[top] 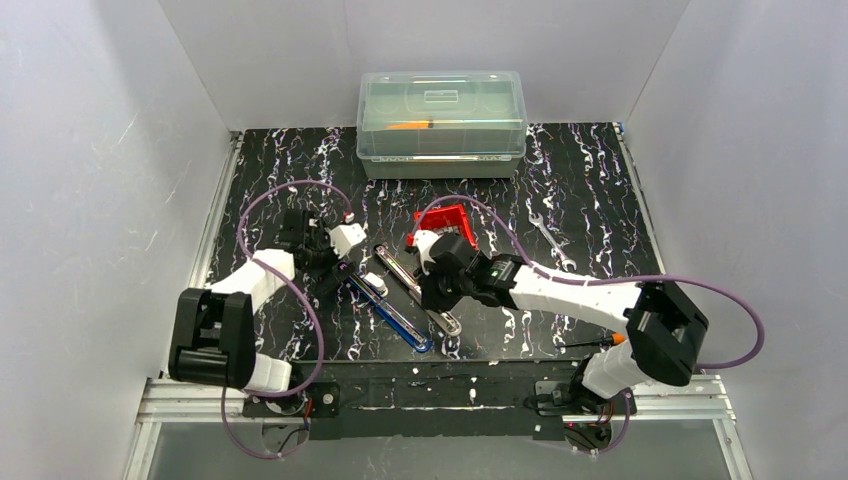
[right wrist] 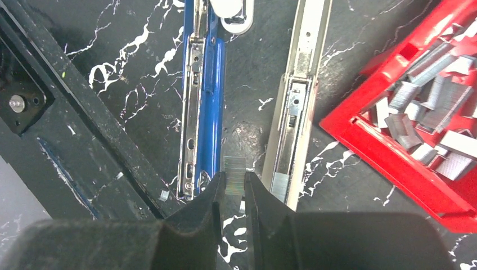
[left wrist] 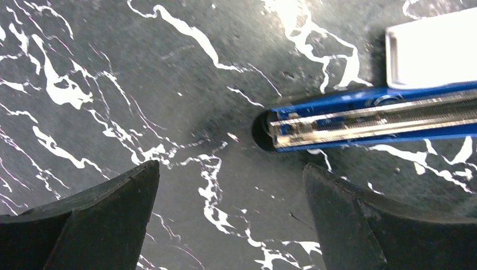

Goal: Load the staples into the stapler
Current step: Pick up the staple from the center of the board, then adjust the stapler at the center of the board.

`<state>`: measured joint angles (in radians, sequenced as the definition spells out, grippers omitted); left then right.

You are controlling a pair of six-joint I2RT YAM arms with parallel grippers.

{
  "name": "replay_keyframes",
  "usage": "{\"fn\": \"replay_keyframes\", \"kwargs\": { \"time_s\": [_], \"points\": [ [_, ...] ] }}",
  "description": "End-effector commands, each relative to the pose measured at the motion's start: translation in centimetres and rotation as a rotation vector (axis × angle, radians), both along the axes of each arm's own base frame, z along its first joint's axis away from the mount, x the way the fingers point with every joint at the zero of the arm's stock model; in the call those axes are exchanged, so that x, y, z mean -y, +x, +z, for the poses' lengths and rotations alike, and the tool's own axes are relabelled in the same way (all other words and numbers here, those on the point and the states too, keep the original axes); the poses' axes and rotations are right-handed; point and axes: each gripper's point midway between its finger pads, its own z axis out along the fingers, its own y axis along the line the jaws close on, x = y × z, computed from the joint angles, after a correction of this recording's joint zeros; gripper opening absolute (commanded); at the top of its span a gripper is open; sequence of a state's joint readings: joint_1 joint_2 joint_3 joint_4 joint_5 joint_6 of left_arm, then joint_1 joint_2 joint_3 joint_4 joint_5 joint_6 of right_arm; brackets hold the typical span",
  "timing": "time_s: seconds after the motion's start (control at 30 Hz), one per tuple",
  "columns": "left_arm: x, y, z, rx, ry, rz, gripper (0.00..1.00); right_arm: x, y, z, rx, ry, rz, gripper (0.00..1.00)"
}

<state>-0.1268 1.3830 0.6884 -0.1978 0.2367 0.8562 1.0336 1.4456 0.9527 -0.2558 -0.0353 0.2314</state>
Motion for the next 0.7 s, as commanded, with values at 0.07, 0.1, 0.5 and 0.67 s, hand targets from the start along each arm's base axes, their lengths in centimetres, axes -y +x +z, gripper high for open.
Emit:
{"fn": "replay_keyframes", "kwargs": {
  "time_s": [0.07, 0.1, 0.5, 0.67],
  "points": [
    [0.9, 3.1, 1.2, 0.041, -0.036, -0.019, 0.99, -2.7, 0.0, 1.3, 0.041, 0.086, 0.052, 0.2],
    [1.1, 3.5, 1.3, 0.041, -0.043, -0.022, 0.99, -2.8, -0.1, 1.2, 0.039, 0.088, 0.052, 0.2],
    [2.1, 4.6, 3.7, 0.025, -0.083, -0.014, 0.99, -4.4, -0.9, -0.3, 0.067, 0.007, -0.032, 0.18],
    [2.6, 1.5, 6.0, -0.079, -0.155, 0.021, 0.99, -5.4, -1.4, -0.5, 0.088, -0.058, -0.082, 0.18]
  ]
}}
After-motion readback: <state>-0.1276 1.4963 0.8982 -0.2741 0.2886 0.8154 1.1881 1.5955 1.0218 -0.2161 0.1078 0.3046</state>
